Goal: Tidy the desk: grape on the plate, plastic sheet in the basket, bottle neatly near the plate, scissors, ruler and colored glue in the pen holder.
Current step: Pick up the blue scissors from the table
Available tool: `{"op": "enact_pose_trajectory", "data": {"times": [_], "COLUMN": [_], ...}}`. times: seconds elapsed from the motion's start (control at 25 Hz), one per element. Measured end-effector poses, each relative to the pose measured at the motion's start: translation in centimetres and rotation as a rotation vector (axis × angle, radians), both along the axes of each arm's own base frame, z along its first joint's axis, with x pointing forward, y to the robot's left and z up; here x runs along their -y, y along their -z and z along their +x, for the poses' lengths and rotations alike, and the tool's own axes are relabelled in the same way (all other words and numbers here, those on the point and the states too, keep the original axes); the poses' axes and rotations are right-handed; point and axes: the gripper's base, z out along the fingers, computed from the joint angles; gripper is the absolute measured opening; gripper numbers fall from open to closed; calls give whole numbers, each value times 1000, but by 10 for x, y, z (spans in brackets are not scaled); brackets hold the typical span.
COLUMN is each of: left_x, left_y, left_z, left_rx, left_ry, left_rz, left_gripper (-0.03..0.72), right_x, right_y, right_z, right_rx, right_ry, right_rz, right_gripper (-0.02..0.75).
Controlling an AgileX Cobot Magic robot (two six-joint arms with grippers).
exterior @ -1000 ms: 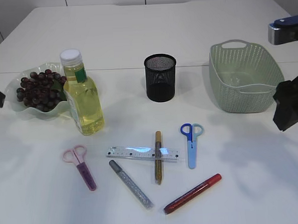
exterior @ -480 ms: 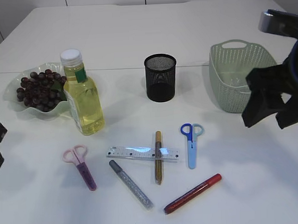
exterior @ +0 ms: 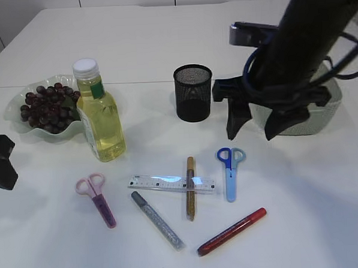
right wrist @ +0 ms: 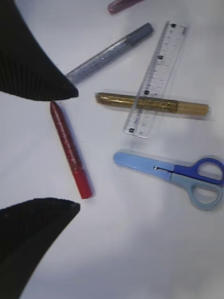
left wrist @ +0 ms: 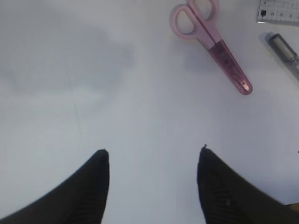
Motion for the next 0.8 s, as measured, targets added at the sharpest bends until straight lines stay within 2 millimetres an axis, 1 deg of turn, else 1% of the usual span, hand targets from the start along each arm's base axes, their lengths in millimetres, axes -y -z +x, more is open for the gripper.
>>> {"op": "enact_pose_trajectory", "data": {"times": [0.16, 0.32, 0.44, 0.56, 0.8], "left_x": [0, 0, 0, 1, 0], "left_y": [0, 0, 0, 0, 0], "left_z": [0, 0, 0, 0, -1], "left_rx": [0, -1, -1, -5, -11], "left_ry": [0, -1, -2, -3, -2], "left_rz": [0, -3, -5, -6, -5], "left_gripper": [443, 443, 443, 443, 443], "right_x": [-12, -19, -22, -22, -23], "right_y": [24, 45, 63, 80, 104], "right_z": [31, 50, 57, 60, 63], "right_rx": [-59, -95, -129, -164, -211], "right_ry": [57, 112, 125, 127, 137], "right_rz": [-27, -45, -63, -86, -120], "right_gripper": [511, 510, 510, 510, 510]}}
